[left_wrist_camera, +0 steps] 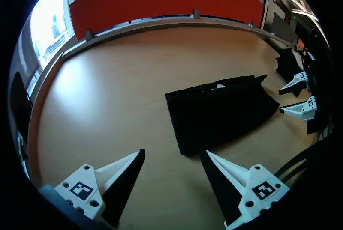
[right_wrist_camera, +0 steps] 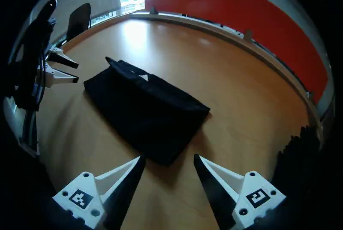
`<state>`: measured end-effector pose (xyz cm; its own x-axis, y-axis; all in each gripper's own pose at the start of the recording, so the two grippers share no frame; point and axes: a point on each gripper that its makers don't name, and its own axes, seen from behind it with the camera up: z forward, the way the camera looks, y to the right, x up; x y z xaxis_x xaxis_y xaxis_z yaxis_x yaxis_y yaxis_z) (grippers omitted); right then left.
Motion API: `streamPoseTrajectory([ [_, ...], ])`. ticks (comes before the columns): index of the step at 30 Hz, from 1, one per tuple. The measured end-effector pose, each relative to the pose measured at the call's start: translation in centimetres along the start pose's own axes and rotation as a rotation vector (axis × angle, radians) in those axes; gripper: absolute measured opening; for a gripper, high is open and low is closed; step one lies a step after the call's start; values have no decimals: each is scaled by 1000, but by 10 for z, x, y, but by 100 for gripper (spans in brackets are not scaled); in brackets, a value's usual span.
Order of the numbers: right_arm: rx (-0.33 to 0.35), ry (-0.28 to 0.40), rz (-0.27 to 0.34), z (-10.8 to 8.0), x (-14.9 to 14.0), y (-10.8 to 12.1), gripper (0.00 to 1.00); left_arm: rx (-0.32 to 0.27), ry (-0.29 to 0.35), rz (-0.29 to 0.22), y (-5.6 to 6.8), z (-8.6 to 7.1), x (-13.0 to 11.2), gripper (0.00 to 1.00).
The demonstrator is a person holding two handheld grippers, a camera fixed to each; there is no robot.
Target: Fold towel
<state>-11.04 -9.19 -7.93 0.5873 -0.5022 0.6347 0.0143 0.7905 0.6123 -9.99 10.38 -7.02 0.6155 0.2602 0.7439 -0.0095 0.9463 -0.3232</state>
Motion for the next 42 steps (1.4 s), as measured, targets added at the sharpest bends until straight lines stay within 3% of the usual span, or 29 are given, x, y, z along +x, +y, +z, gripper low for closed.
streamPoseTrajectory([
  [9, 28, 11, -22, 6, 13, -13, 90, 13, 4, -14, -4, -5, -4, 94],
  [26, 102, 32, -88, 36, 50, -54, 91, 58, 24, -67, -20, -27, -19, 94],
  [36, 129, 33, -121, 47, 64, -73, 91, 74, 53, -113, -25, -43, -38, 94],
  [42, 139, 33, -131, 52, 71, -81, 91, 84, 104, -123, -31, -54, -38, 94],
])
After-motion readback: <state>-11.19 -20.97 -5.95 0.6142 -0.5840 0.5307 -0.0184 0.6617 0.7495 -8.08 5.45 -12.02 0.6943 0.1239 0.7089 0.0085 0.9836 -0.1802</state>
